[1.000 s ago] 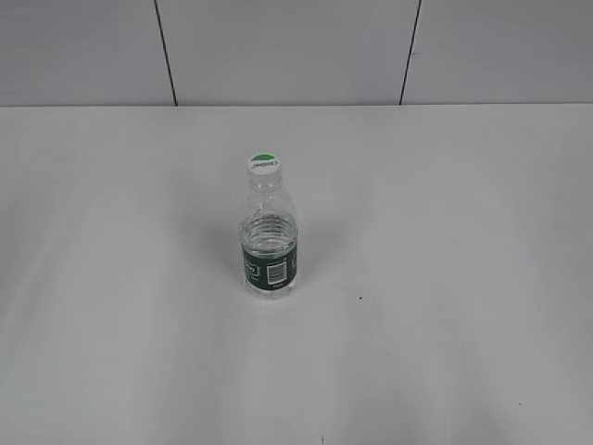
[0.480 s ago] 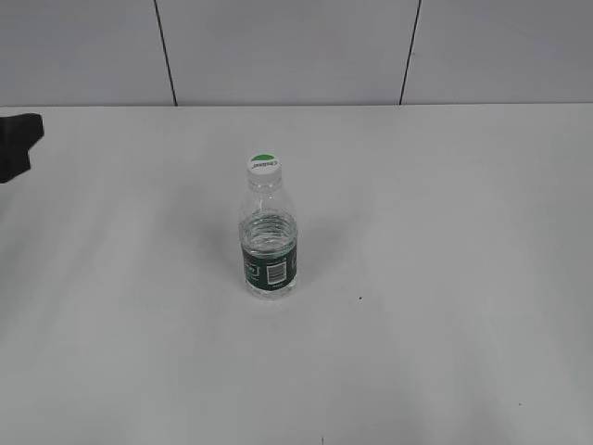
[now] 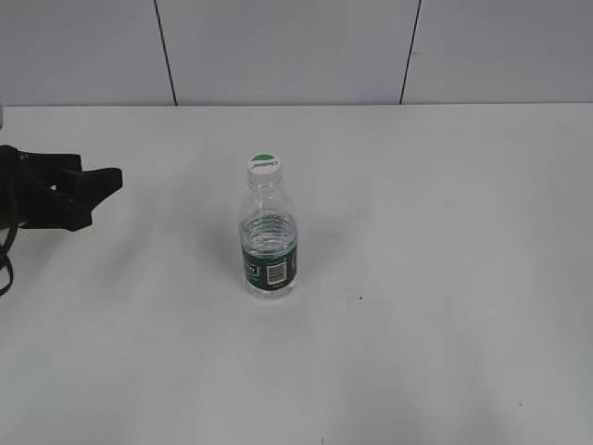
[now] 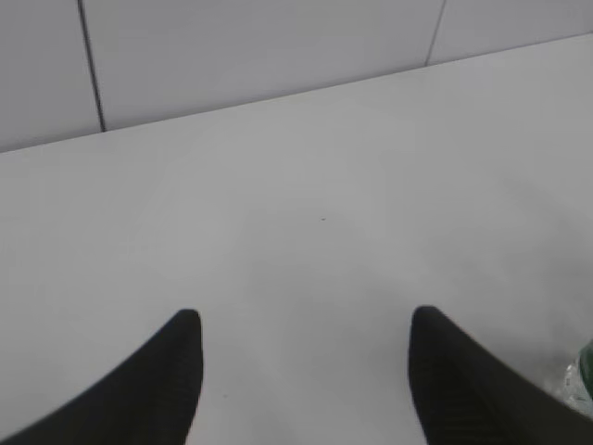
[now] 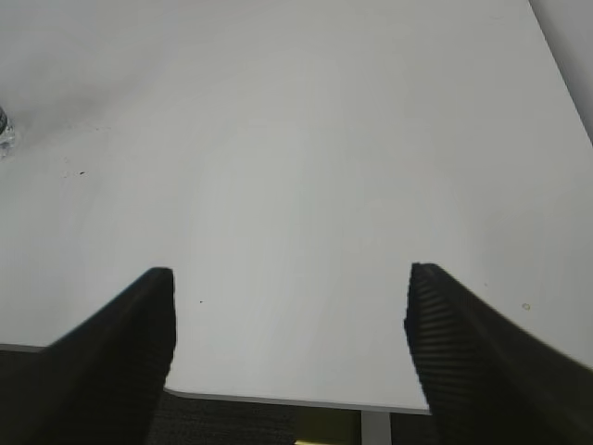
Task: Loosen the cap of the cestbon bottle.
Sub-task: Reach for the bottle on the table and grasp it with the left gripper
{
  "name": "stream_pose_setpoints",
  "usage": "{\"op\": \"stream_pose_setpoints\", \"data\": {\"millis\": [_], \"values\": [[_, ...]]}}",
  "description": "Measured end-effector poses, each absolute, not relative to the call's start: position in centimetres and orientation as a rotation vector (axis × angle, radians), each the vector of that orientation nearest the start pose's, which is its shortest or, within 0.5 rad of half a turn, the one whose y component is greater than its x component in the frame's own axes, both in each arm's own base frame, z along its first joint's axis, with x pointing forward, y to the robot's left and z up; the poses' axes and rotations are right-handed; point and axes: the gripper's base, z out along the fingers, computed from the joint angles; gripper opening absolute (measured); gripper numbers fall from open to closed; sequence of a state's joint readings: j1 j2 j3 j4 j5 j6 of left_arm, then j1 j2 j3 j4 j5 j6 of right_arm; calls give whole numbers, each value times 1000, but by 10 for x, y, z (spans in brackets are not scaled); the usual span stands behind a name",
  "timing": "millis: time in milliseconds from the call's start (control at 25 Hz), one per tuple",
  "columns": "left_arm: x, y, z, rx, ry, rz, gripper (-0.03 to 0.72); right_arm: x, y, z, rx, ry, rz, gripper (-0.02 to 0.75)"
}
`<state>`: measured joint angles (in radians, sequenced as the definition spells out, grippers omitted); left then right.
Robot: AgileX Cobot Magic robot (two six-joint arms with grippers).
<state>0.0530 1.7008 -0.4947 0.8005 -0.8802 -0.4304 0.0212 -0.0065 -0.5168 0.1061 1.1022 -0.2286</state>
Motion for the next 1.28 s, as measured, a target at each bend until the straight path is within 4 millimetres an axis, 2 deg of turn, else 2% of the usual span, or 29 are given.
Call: {"op": "stream_pose_setpoints", "data": {"millis": [160,360,480,680,960,1280], "values": [[280,-43,140,526,1818,-550,443,-10,8,279,-264,2041,0,589],[267,-58,116,797,1783,-696,488,-10,8,279,-263,2040,0,589],[262,-63,109,845,1748,-781,515,-10,8,279,-263,2040,0,589],[271,-66,105,903,1701,-823,550,-10,8,279,-263,2039,0,589],[283,-70,103,1036,1641,-845,556,-10,8,279,-263,2037,0,589],[296,-109,91,1194,1555,-925,557,-10,8,279,-263,2036,-1,589]]}}
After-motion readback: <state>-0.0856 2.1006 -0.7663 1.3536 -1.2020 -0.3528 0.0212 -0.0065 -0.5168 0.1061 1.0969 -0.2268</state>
